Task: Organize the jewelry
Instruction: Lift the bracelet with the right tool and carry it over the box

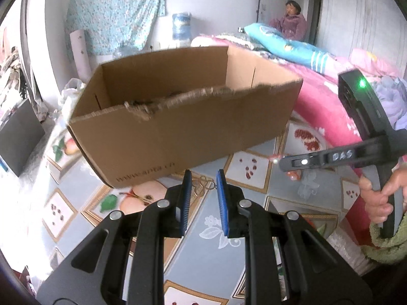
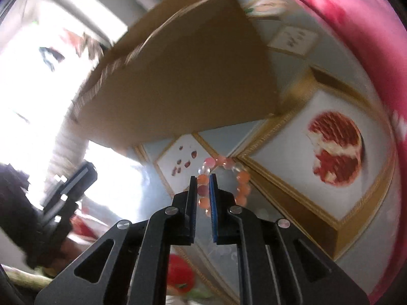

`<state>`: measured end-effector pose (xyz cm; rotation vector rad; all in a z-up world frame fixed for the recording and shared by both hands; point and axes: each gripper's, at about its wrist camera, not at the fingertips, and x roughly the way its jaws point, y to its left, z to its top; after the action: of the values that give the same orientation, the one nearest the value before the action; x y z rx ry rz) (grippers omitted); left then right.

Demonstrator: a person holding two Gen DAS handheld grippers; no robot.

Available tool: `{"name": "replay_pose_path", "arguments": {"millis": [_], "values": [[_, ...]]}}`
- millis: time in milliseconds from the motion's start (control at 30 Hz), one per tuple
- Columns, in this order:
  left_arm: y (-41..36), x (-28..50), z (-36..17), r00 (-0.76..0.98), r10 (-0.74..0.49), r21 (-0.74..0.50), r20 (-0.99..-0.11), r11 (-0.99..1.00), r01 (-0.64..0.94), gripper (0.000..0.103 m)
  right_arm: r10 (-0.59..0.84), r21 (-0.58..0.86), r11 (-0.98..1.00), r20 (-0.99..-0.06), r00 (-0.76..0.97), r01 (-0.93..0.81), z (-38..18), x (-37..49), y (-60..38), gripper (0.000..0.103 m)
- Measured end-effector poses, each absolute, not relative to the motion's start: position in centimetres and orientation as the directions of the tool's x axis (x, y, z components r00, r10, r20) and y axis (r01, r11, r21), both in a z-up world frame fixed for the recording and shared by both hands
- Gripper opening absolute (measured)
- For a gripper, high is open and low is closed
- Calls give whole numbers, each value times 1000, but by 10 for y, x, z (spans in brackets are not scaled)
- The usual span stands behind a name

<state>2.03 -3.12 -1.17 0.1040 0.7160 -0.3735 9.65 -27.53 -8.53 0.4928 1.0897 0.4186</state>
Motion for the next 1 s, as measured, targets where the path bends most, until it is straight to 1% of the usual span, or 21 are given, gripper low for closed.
{"name": "replay_pose_path", "arguments": {"millis": [67,133,333,667,767,867,1000], "values": [[-29,20,-4,703,-304,-35,-643,929,369,18,606,654,755,-668,431,-48,-82,92,-296,9],[-28,18,6,717,-310,-31,-624,927,373,18,631,695,718,-624,461,-41,-76,88,-310,9],[-19,19,29,728,-345,-75,-592,923,377,18,680,778,624,-492,544,-77,-49,70,-341,9],[0,37,68,755,-355,-112,-551,928,354,18,718,762,600,-377,585,-244,15,79,-341,9],[9,53,82,738,-391,-151,-550,916,373,18,746,746,588,-350,567,-312,35,91,-329,9],[16,81,95,700,-417,-179,-579,903,390,18,764,718,589,-344,546,-371,56,110,-315,9],[17,135,93,593,-420,-209,-687,896,392,18,791,702,570,-330,516,-426,68,130,-300,9]]}}
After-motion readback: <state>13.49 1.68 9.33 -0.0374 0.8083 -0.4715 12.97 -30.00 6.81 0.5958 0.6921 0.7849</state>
